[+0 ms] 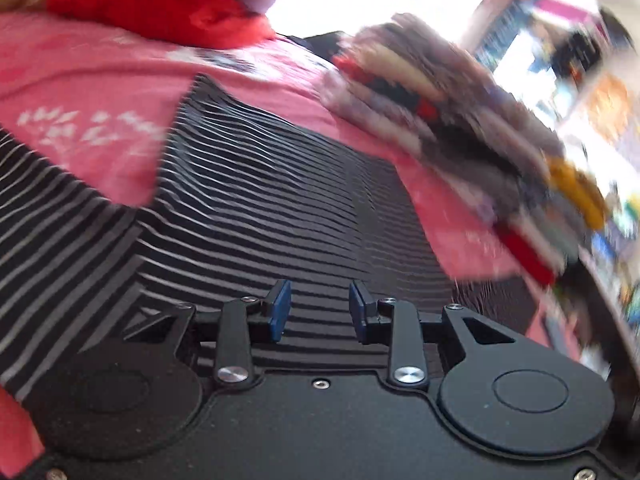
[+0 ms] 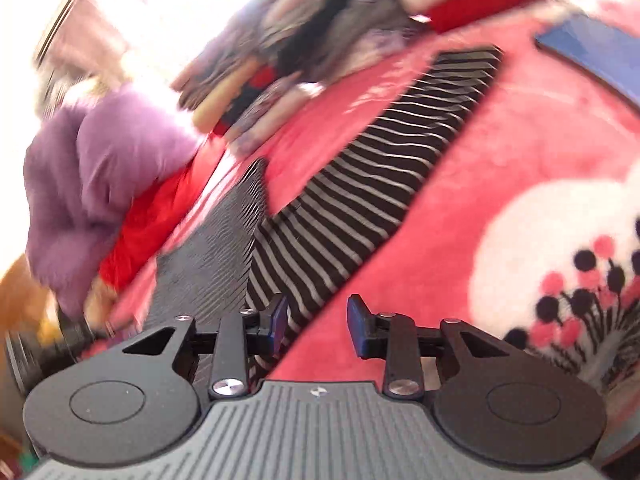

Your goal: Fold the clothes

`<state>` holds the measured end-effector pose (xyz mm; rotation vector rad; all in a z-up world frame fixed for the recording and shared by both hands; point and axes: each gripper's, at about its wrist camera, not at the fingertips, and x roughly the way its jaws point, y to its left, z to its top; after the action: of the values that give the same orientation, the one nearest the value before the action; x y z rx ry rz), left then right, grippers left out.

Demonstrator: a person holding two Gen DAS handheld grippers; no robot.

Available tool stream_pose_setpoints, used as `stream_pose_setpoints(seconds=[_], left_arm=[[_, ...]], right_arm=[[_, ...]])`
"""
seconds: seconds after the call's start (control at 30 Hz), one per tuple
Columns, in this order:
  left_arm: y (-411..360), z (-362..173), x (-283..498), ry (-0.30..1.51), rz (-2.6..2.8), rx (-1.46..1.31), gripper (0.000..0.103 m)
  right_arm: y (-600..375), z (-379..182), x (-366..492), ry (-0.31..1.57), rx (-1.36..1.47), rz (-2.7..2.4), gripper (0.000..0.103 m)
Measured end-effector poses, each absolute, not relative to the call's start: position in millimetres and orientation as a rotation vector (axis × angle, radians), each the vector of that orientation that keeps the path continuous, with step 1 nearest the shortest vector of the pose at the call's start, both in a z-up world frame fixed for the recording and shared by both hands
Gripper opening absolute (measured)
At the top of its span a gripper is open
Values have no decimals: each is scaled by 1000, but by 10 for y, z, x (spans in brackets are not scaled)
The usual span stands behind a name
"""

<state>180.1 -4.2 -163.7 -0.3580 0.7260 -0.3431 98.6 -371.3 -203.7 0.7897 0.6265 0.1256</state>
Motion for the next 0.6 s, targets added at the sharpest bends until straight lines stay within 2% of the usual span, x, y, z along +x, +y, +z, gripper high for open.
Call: stream_pose_setpoints(seconds=[0.13, 0.3, 0.37, 0.43, 0.6], left_arm=[[-498, -1724, 1585, 737, -413, -141, 29], [-938, -1862, 1400, 690, -402, 217, 32], [-904, -1781, 1422, 689, -402, 165, 33], [-860, -1710, 1442, 680, -380, 112, 43], [-889, -1541, 1588, 686, -379, 52, 45]], right_arm=[[-3753, -2126, 1115, 636, 865, 130, 39], [-3574, -2142, 1192, 675, 776, 140, 41], [-3530, -2135, 1202, 679, 757, 136, 41], [-3560, -2131, 1199, 678, 778, 141, 42], [-3665, -2148, 1167, 674, 829, 140, 42]])
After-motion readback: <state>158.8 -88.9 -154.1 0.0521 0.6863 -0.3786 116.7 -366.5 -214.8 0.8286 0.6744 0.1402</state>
